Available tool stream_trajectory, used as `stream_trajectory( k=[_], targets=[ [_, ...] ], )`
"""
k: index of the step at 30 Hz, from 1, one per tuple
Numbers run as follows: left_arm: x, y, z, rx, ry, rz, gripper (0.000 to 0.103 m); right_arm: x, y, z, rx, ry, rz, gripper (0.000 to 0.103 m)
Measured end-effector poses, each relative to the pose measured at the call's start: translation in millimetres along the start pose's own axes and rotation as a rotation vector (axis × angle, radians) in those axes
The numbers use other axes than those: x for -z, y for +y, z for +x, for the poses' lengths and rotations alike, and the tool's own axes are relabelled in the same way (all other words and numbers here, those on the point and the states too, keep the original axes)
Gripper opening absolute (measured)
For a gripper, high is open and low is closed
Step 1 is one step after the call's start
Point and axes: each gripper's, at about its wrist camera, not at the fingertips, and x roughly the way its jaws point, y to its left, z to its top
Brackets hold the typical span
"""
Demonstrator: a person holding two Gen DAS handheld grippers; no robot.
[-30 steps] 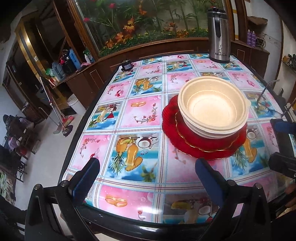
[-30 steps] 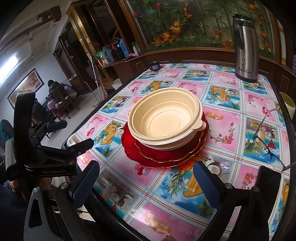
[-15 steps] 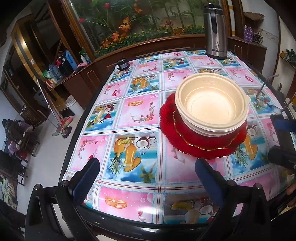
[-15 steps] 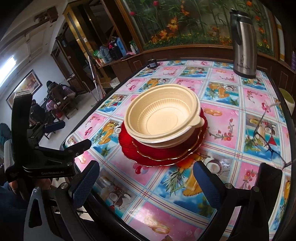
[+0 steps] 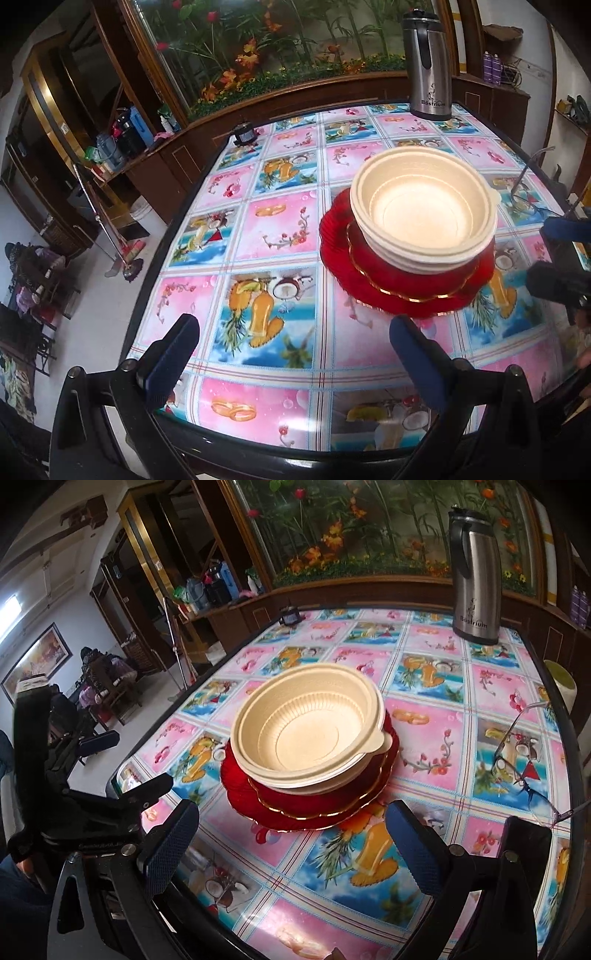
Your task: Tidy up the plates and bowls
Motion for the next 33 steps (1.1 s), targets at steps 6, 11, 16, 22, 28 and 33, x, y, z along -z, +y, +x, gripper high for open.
stream_trajectory(
  k=[6, 11, 16, 22, 28, 33],
  targets=[
    [10.4, 12.4, 0.5, 0.071, 0.003, -0.047, 0.103, -5.3, 7.6, 10.0, 0.020, 0.038, -0.002, 0.102],
    [17.2, 16.5, 3.4, 0.081, 0.015, -0.058, 0.103, -4.6, 10.3, 17.4, 0.031, 0.059, 0.016, 0.102],
    [17.5, 19.1, 3.9, 0.096, 0.017, -0.063, 0.103, -3.3, 14.9, 19.3, 0.034, 0.063, 0.019, 0.102],
    [11.2, 10.8, 3.7, 0.119, 0.003, -0.030, 0.103, -0.1, 10.9, 15.5, 0.050, 0.050, 0.040, 0.102],
    [1.8, -2.7, 4.9, 0.171, -0.005, -0.001, 0.103, 4.3, 5.0, 6.8, 0.070, 0.037, 0.055, 0.102],
    [-5.1, -9.5, 6.3, 0.200, -0.015, 0.009, 0.103, 8.0, -5.3, -0.5, 0.097, 0.026, 0.085, 0.102]
  ],
)
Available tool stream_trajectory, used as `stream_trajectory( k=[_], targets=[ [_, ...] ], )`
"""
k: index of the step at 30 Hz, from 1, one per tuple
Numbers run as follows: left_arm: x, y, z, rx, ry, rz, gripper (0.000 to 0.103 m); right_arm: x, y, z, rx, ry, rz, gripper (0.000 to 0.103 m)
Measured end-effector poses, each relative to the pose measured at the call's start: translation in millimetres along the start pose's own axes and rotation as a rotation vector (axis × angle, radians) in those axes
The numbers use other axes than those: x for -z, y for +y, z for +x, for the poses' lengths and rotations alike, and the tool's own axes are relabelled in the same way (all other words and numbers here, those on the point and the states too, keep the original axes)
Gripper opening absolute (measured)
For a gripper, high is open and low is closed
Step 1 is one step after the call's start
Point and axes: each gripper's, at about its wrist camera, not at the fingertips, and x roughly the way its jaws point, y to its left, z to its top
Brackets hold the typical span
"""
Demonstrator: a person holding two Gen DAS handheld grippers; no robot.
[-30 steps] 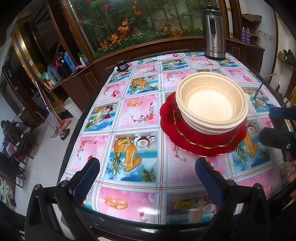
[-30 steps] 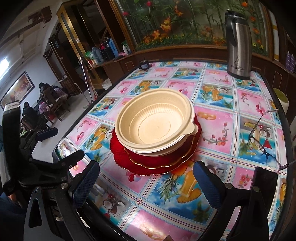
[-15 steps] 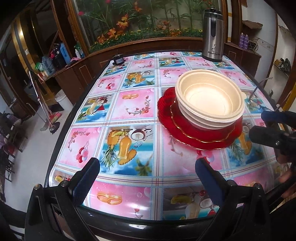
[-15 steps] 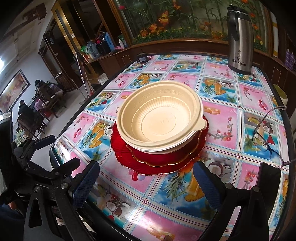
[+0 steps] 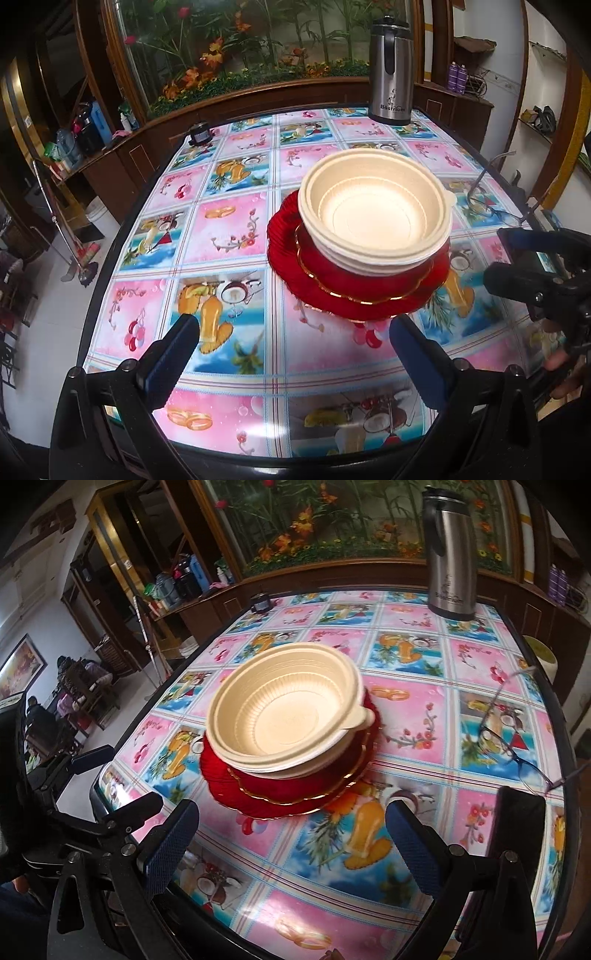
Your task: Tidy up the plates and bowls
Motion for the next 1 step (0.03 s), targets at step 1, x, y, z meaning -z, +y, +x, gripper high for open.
stream_trajectory(
  k=[1],
  targets=[
    [-1.0, -0.9, 0.6, 0.005, 0.000, 0.002, 0.103, 0.7, -1.4, -0.8, 0.003, -0.002, 0.003, 0.102]
  ],
)
